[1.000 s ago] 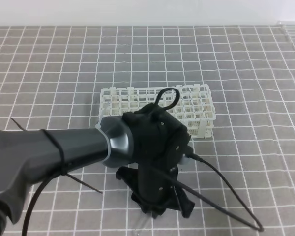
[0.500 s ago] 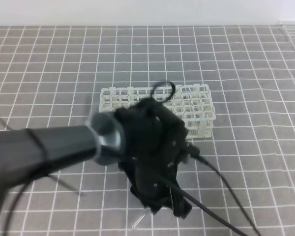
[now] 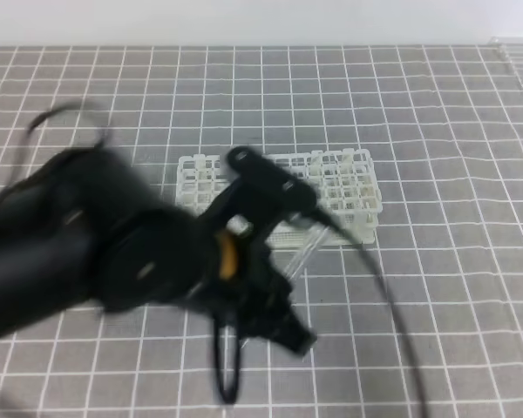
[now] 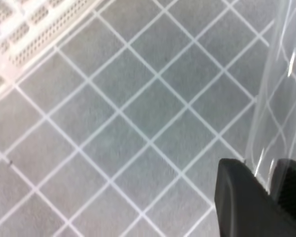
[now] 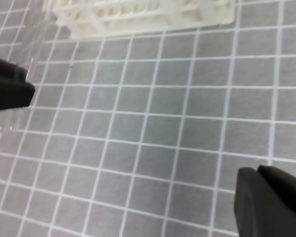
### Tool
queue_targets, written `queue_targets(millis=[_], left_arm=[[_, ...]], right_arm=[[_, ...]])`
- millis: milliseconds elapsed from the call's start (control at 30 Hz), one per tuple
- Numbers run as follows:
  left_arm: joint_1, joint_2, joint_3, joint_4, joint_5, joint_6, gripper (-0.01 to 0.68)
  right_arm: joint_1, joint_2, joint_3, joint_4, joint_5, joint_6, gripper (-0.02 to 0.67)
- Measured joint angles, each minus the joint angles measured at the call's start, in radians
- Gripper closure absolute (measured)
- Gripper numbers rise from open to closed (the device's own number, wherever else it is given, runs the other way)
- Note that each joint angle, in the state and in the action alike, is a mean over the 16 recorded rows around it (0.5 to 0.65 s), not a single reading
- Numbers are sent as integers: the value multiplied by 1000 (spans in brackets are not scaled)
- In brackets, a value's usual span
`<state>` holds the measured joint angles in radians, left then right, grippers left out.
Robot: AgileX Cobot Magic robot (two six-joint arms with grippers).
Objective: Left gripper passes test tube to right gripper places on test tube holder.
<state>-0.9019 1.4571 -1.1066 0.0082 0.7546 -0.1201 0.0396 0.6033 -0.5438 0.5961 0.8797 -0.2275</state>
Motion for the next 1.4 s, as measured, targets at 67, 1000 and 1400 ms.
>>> queue_targets(millis=[67, 1000, 1400], left_arm=[[16, -64, 78, 1, -68, -7, 598], [137, -508, 763, -91, -985, -55, 587], [138, -476, 766, 3, -1127, -86, 611]], right_arm=[[1, 38, -18, 33, 16, -26, 662], [765, 452, -265, -59, -585, -112, 662], [1009, 414, -103, -139, -1134, -123, 621]])
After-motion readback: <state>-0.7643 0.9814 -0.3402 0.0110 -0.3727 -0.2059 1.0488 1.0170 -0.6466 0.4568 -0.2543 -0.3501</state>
